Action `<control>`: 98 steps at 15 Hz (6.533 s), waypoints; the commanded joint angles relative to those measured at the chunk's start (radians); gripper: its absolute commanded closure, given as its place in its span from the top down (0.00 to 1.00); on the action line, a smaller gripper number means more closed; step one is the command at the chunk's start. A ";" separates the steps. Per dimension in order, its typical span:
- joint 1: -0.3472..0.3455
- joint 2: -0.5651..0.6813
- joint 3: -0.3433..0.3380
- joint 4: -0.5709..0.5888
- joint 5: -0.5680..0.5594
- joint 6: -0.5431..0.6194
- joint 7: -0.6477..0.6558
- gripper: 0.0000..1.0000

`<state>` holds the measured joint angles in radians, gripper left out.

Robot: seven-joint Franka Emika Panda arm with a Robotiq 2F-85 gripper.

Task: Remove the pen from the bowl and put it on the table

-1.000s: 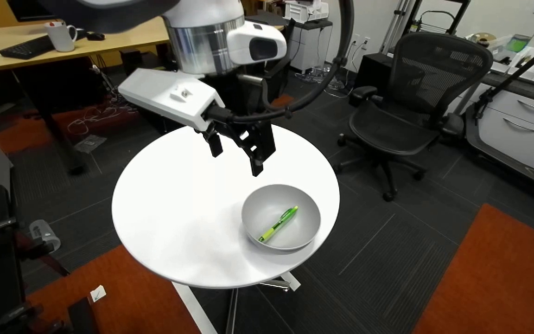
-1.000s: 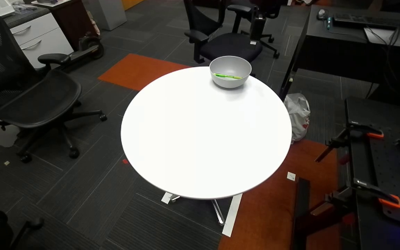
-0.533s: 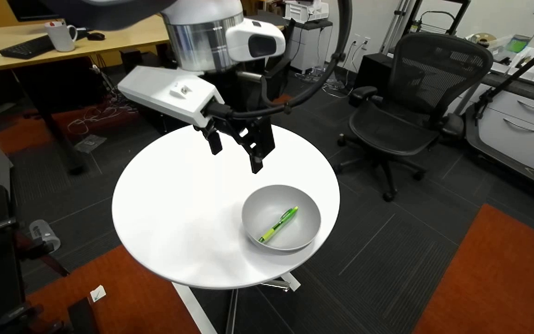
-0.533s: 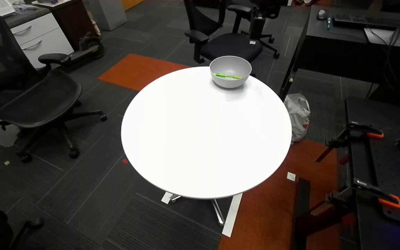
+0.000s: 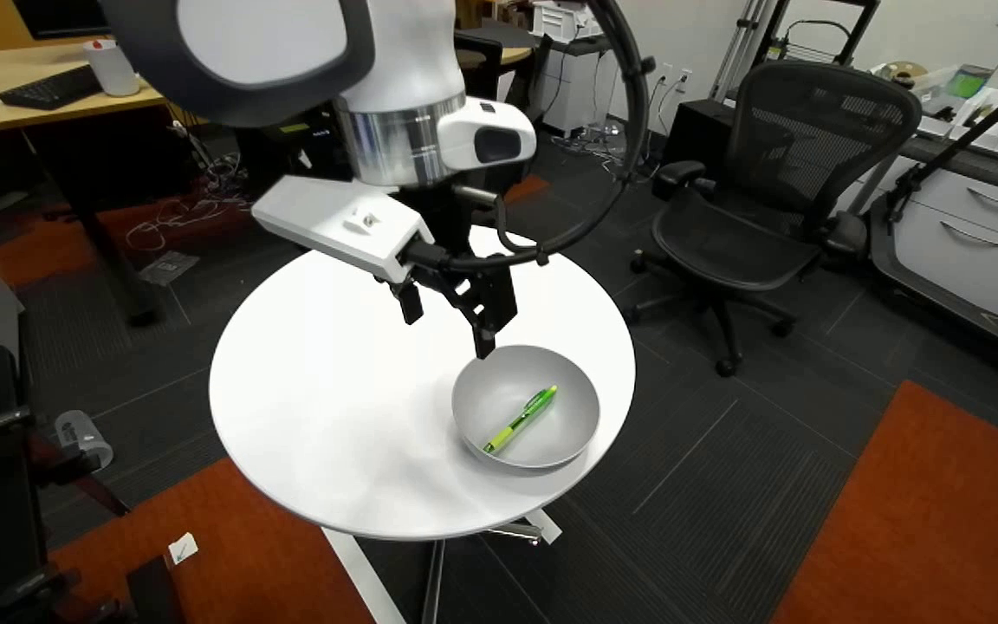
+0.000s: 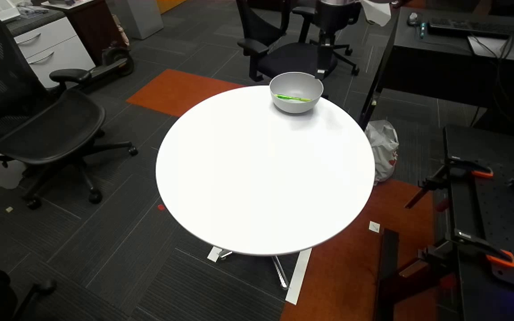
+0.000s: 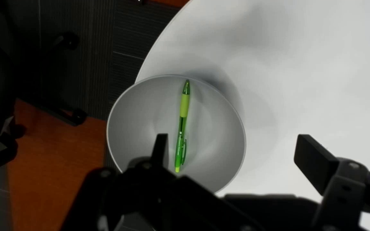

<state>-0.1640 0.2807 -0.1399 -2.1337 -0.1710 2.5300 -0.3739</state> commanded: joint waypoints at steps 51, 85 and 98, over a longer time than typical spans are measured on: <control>-0.080 0.100 0.062 0.184 0.063 0.078 0.052 0.03; 0.365 0.138 0.005 -0.334 0.042 0.571 0.551 0.03; 0.561 -0.047 -0.293 -0.409 0.036 0.563 0.482 1.00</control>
<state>0.3850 0.3945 -0.3747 -2.4669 -0.0917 3.1399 0.1616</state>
